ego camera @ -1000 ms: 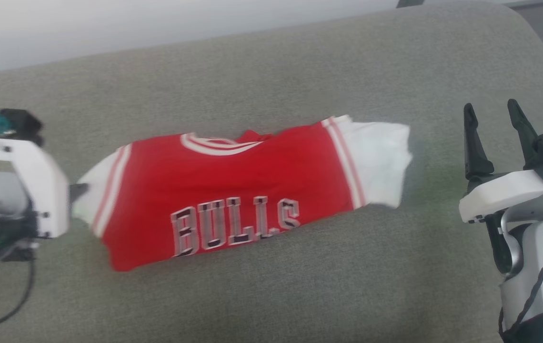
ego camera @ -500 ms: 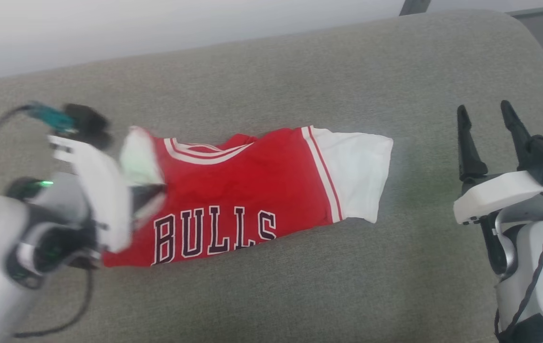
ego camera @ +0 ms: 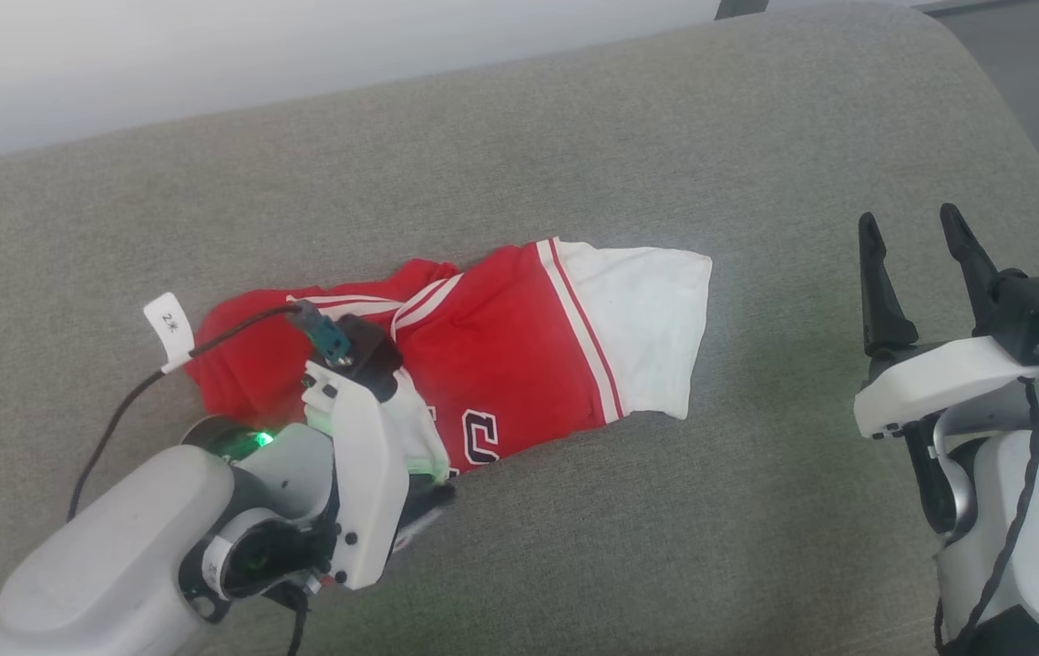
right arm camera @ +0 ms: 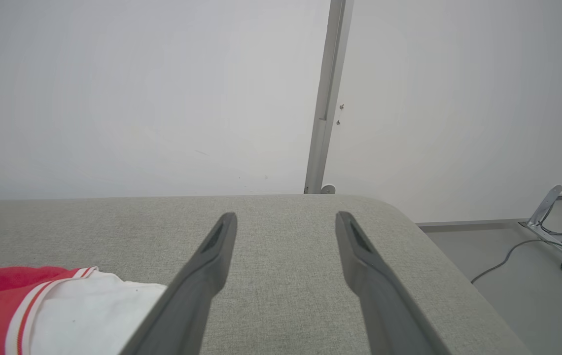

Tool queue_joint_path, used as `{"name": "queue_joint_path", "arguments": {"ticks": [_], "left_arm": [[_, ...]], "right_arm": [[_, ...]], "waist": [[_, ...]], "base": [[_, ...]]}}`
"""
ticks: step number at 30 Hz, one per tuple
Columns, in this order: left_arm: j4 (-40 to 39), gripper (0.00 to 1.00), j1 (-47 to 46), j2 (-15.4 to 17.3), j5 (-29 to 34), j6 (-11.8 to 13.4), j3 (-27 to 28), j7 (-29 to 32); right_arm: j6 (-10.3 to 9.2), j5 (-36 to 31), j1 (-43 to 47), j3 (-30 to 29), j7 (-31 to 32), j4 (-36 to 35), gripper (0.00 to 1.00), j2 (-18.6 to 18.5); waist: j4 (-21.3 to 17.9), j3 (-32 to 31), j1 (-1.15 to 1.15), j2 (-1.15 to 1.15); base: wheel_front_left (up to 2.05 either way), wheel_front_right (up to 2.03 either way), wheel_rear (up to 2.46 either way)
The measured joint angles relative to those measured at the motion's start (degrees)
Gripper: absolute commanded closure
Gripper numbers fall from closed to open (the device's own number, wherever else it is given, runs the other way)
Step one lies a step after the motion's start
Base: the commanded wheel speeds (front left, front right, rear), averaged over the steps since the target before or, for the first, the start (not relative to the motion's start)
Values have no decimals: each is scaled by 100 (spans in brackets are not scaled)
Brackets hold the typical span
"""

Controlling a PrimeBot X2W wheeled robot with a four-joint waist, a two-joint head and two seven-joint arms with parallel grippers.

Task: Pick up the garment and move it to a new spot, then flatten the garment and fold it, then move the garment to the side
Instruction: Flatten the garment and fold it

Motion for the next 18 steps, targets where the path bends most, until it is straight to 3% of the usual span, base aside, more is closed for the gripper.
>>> {"name": "queue_joint_path", "arguments": {"ticks": [6,14,18], "left_arm": [[233,0,1,47,-16,-81,93,-62],[4,0,-181,359,-8,15,348,-64],[55,0,-225,491,194,-90,330,-115]], "right_arm": [[0,14,3,-32,-26,14,0,23],[0,13,21,-94,-75,-27,0,45],[0,12,20,-90,-93,-37,0,54]], "waist": [[-11,-52,0,0],[48,-103,0,0],[57,-84,0,0]], "base": [[0,0,0],[0,0,0],[0,0,0]]}}
